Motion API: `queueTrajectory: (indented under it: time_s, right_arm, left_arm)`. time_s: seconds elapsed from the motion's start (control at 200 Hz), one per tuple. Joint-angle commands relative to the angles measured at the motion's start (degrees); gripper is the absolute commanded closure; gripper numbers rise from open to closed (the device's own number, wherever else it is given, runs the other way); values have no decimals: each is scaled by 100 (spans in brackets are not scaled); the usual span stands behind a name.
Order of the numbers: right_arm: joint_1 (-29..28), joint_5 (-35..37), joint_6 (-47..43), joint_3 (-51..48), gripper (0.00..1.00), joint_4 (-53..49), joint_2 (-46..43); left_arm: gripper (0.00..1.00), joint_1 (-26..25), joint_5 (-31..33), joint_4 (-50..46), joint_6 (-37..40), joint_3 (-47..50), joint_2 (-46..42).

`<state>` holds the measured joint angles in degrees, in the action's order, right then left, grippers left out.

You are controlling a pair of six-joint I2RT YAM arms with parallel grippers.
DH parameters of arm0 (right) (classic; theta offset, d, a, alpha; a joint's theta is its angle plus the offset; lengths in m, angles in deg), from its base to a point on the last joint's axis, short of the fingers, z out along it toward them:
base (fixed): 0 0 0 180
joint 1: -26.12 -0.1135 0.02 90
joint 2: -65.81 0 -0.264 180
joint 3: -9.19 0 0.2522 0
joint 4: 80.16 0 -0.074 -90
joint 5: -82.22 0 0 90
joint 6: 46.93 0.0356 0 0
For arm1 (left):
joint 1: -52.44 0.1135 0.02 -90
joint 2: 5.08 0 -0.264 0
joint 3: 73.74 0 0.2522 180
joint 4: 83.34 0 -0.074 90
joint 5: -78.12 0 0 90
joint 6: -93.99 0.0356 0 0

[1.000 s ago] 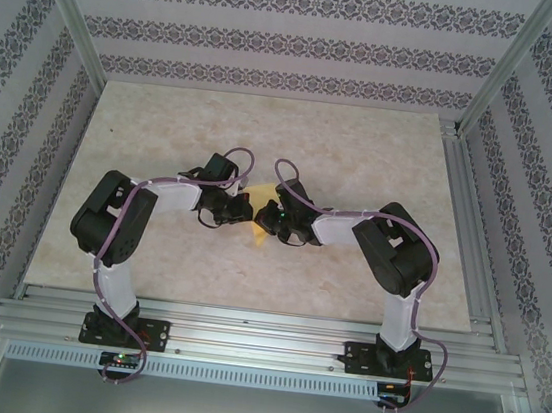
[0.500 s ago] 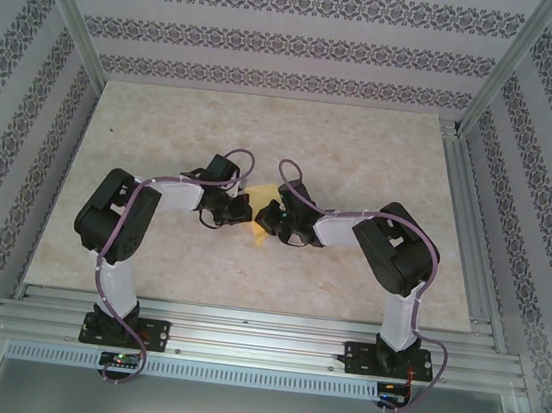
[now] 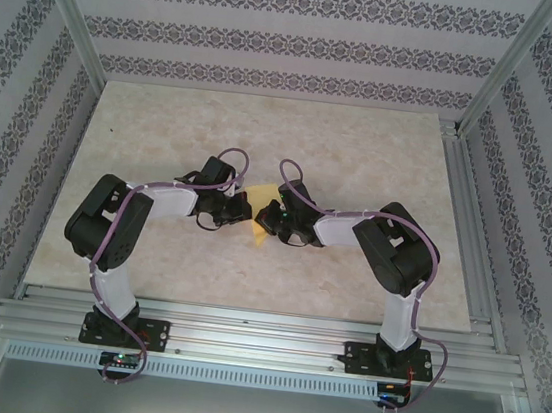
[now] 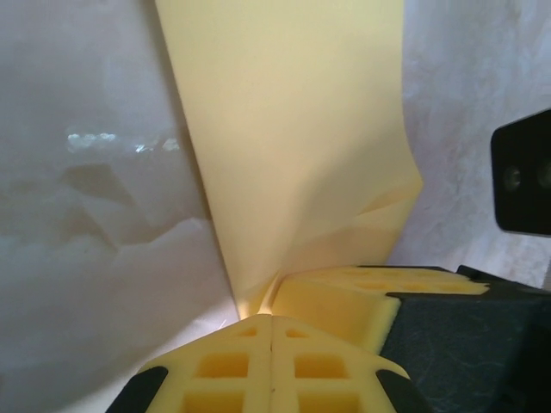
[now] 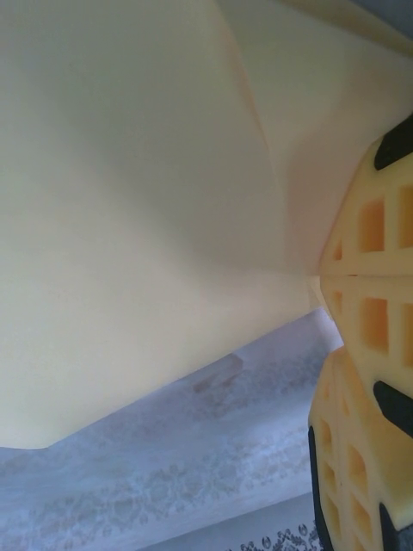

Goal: Fold a paper plane with a square sheet of paper (pick it up from the middle)

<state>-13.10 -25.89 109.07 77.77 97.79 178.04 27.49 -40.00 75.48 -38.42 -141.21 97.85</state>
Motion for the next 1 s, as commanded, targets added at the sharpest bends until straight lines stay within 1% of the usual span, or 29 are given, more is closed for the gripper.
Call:
queueTrajectory:
  time_s: [0.0,0.455,0.599,0.819,0.994]
  right_arm:
    - [37,9,44,-170,100,-349,88]
    - [37,-17,62,-164,100,-327,129]
    - [34,-17,60,-140,100,-346,133]
    - [46,-114,-45,-97,100,-226,33]
    - [72,-278,-182,35,100,-218,-236]
  left_arm:
    - [100,-60,-122,419,-238,28,-22]
    - [100,-60,-89,393,-295,-74,482]
    - [100,-62,193,51,-127,-144,460]
    - [100,-83,331,-318,115,-274,617]
    - [100,-102,494,-651,285,-353,811]
